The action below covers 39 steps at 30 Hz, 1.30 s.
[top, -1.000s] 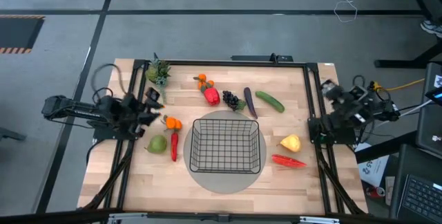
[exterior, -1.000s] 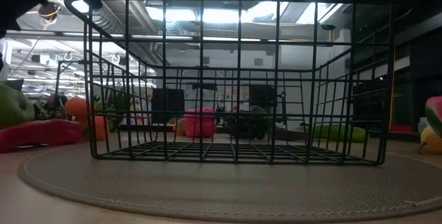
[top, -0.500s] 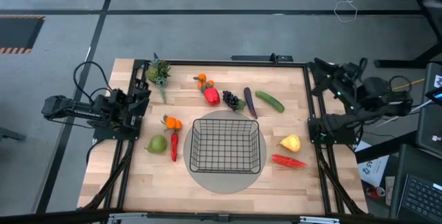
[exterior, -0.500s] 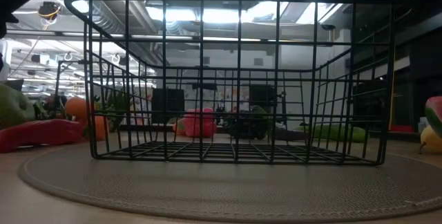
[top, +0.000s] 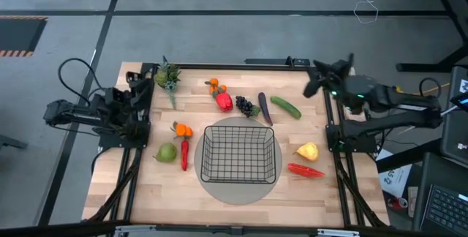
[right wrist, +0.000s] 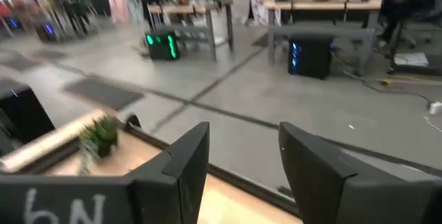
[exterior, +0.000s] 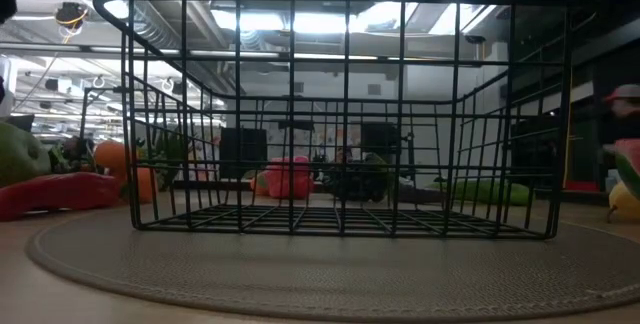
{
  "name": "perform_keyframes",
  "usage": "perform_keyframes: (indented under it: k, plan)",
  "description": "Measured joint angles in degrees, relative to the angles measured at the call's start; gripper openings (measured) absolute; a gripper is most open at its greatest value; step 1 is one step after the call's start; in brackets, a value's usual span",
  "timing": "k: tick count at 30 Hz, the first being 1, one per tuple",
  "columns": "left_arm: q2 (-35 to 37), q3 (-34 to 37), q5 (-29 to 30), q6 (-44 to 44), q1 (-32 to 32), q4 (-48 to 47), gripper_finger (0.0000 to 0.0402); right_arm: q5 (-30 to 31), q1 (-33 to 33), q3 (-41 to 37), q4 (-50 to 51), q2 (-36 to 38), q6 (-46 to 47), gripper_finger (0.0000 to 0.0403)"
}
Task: Build produce basket
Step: Put the green cucumber into the black wire basket
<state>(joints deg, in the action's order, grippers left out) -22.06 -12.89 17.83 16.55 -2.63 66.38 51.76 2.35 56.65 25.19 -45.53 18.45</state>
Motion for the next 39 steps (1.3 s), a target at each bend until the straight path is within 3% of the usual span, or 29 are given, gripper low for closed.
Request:
perform_keyframes:
  k: [4,9,11,14,18,26,39]
  plan:
    - [-1.84,-4.43,11.72,3.83,0.00,-1.83,0.0134,-9.28,9.95,0.48,0.77,-6.15,3.28,0.0177]
    - [-3.28,-6.36,28.24,7.03,0.00,-3.02,0.0134,-28.23,23.27,0.54,7.53,-13.06,12.46,0.0177]
    - [-3.60,-6.31,31.74,6.80,0.00,-3.05,0.0134,-36.07,28.01,0.54,12.22,-16.02,15.64,0.0177]
    - [-3.83,-5.91,32.37,6.19,0.00,-3.57,0.0134,-43.50,32.84,0.54,18.18,-20.68,17.30,0.0177]
    - [-3.83,-5.89,32.32,5.99,0.00,-6.46,0.0134,-45.82,35.21,0.19,20.71,-26.62,13.64,0.0177]
    - [-3.83,-5.85,32.26,5.49,0.00,-7.38,0.0134,-50.54,34.73,0.14,20.52,-35.75,-3.58,0.0177]
    - [-3.83,-5.83,32.26,5.49,0.00,-7.40,0.0134,-50.40,34.45,0.08,19.13,-44.48,-5.02,0.0177]
